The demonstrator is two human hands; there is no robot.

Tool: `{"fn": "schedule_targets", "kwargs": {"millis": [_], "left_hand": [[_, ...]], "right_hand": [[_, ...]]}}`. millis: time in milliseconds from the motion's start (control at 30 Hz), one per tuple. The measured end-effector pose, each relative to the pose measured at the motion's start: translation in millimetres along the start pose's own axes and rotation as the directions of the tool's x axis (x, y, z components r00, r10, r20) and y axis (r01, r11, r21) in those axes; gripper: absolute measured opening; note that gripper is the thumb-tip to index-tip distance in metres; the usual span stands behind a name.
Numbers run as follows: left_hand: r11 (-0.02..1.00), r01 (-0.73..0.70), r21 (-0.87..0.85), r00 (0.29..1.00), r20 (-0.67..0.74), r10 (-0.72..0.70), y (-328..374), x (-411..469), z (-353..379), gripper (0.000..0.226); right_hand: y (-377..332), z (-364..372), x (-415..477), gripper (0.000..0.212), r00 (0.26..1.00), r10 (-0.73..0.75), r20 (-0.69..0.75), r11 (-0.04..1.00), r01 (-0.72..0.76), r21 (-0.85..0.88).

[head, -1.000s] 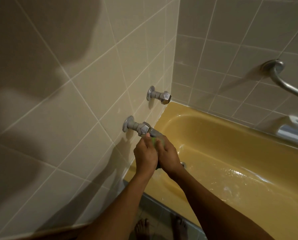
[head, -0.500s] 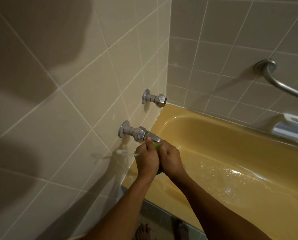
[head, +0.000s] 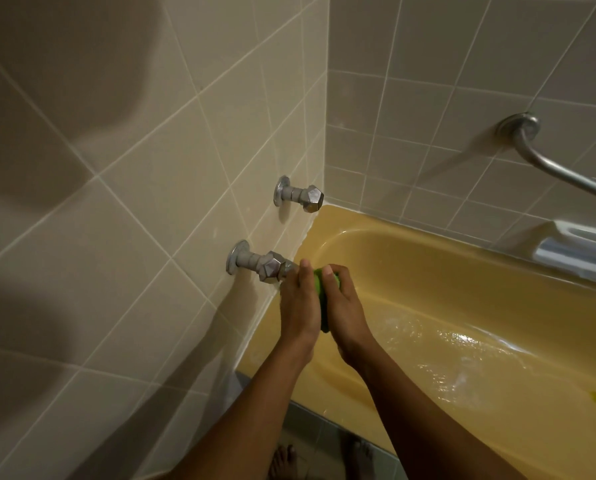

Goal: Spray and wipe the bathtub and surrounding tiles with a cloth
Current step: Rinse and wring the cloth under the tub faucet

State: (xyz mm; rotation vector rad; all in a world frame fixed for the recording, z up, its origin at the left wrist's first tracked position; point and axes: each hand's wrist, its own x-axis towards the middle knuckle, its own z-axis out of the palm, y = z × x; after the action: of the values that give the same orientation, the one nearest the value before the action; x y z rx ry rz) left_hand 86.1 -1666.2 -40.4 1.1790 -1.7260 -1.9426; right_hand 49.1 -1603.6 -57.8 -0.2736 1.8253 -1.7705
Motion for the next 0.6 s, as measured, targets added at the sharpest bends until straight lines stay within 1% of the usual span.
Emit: {"fn": "schedule_targets", "kwargs": {"millis": [67, 167, 267, 333, 400, 467, 600], "left_hand": [[0.999, -0.017, 0.035, 0.996, -0.088, 0.02, -2.3, 2.3, 0.1, 0.035], [0.993, -0.021, 0.118, 0.987, -0.153, 0.039, -10.6, 6.0, -7.0, 0.044], [0.982, 0.011, 0.19, 0.98, -0.198, 0.028, -21.1, 8.6, -14.6, 0.054], [0.97, 0.039, 0.241, 0.976, -0.216, 0.014, -26.8, 9.9, -17.1, 0.056], [0.959, 0.056, 0.277, 0.974, -0.228, 0.009, -30.4, 10.0, -18.1, 0.057], [0.953, 0.054, 0.297, 0.972, -0.233, 0.017, -34.8, 10.9, -18.6, 0.056], [0.945, 0.036, 0.325, 0.97, -0.24, 0.045, -40.6, 12.4, -15.4, 0.053]], "right_hand": [[1.3, 5.6, 1.6, 0.027, 1.0, 0.008, 0.004, 1.0, -0.008, -0.008], [2.2, 10.5, 1.7, 0.022, 1.0, -0.007, 0.022, 1.0, 0.007, -0.017], [7.9, 14.0, 1.0, 0.026, 0.999, -0.01, 0.038, 0.999, 0.012, -0.05], [13.9, 14.7, 1.6, 0.029, 0.999, -0.034, 0.029, 0.992, 0.038, -0.12], [19.7, 15.3, 3.3, 0.036, 0.998, -0.067, 0.018, 0.978, 0.069, -0.199], [26.3, 15.6, 6.3, 0.041, 0.999, -0.052, 0.003, 0.968, 0.051, -0.246], [33.9, 12.3, 9.8, 0.04, 0.999, -0.025, -0.036, 0.956, 0.013, -0.294]]}}
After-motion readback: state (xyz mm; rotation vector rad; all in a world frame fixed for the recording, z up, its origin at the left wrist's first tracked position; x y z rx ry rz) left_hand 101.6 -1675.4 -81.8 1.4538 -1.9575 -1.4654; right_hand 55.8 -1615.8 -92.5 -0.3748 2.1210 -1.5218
